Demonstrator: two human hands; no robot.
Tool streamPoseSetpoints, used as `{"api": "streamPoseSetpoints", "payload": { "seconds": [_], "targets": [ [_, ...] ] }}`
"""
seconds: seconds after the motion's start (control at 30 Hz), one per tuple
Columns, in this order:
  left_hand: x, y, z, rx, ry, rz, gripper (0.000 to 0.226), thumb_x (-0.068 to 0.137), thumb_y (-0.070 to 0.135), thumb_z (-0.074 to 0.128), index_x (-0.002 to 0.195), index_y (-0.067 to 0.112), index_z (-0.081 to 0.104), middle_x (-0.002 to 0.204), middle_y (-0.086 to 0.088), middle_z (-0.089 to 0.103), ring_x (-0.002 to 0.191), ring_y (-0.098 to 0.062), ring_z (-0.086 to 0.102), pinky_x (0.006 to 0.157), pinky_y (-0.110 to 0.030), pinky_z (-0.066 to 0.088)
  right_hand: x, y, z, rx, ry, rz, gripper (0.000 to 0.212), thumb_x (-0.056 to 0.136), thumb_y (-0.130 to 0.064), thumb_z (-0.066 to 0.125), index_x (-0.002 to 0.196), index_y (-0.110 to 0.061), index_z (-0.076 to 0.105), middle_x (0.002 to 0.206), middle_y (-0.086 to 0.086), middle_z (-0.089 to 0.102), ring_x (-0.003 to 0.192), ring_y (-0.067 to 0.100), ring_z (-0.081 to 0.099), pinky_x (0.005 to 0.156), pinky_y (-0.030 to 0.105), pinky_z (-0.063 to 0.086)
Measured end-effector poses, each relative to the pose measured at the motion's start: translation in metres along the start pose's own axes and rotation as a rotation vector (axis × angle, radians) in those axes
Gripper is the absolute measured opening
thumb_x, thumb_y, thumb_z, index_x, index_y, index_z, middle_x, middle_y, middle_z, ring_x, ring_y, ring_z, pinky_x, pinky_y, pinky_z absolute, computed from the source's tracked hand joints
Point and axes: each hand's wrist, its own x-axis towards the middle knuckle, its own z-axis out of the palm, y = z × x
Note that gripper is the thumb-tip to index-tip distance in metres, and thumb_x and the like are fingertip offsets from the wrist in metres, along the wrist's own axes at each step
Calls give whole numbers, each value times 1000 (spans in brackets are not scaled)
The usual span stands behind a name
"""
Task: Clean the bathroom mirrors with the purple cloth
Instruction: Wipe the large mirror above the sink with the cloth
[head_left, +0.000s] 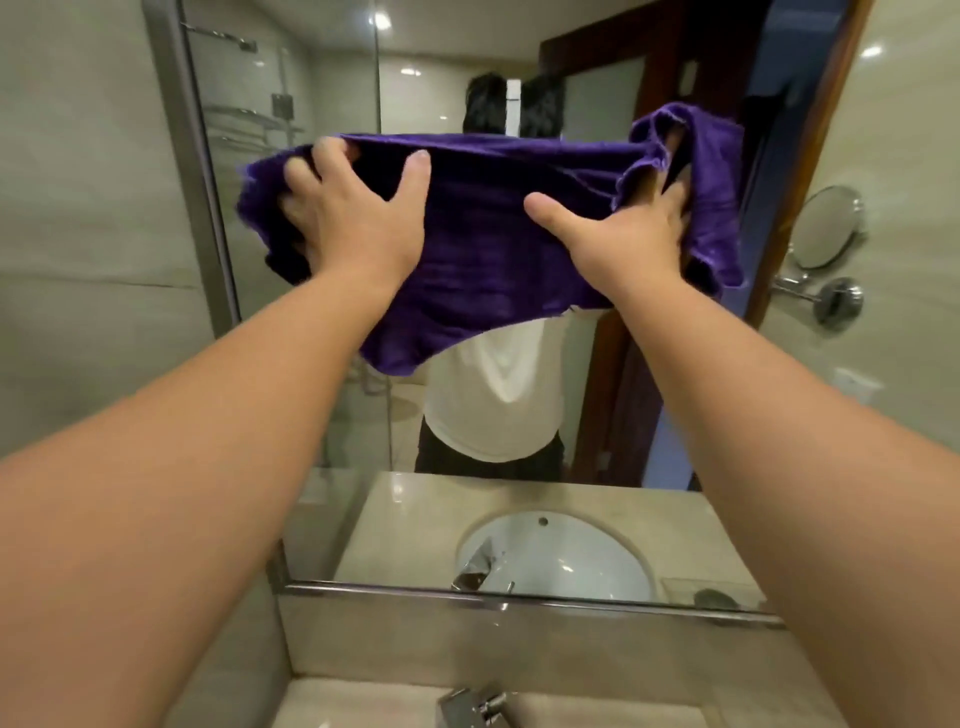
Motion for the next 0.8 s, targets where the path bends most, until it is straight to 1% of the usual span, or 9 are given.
{"api": "streamPoseSetpoints", "payload": {
  "seconds": [0.07,0.13,0.23,0.3,0.37,0.47,0.6,0.7,0.8],
  "targets": [
    [11,19,7,-25,11,-74,84,74,73,55,137,20,37,142,-6,33,131,-32,32,105,-56,33,6,-8,1,3,38,-27,156,44,-94,65,159,-13,-1,168,2,1,154,26,8,121,49,10],
    [6,29,22,-37,9,-125,94,77,73,54,149,19,26,154,-8,24,143,-33,23,110,-68,21,4,-5,10,16,90,-28,153,44,-97,61,160,-16,2,168,3,7,153,25,12,120,48,12],
    [-21,13,48,31,-56,-147,102,82,84,29,159,21,5,167,-8,1,152,-31,2,110,-75,2,-8,17,32,-18,169,-36,143,45,-105,48,159,-30,6,167,5,13,151,28,19,117,51,19],
    [-48,-16,60,76,-95,-114,104,80,88,18,159,21,2,167,-9,0,152,-33,5,109,-76,2,-24,44,47,-45,224,-36,137,45,-107,45,155,-36,6,165,8,21,148,33,26,114,53,24],
    [-77,-51,67,92,-131,-66,104,80,89,17,158,21,3,167,-12,4,151,-31,10,110,-73,2,-51,78,63,-74,265,-16,135,45,-106,47,152,-33,10,158,15,33,142,38,37,111,54,32],
    [-129,-106,72,144,-242,-99,109,77,90,20,157,16,7,162,-22,14,146,-40,20,113,-67,14,-103,131,87,-104,184,112,136,40,-107,48,149,-33,13,153,20,38,138,41,41,110,54,35],
    [-196,-173,71,291,-489,-300,122,68,90,16,157,6,11,159,-26,18,142,-47,25,111,-59,28,-165,188,111,-84,-45,333,159,28,-107,50,158,-23,11,161,13,25,148,31,25,118,45,24],
    [-214,-192,70,335,-580,-350,124,63,88,17,157,7,8,159,-27,15,142,-46,24,111,-55,28,-188,207,117,-22,-85,382,153,32,-95,67,159,-28,15,162,7,23,149,26,21,121,38,17],
    [-206,-186,66,347,-608,-383,126,59,89,13,156,10,2,161,-23,7,144,-43,18,113,-52,26,-193,201,113,70,-44,388,141,40,-71,88,158,-31,20,163,5,23,149,21,19,120,29,10]
  ]
}}
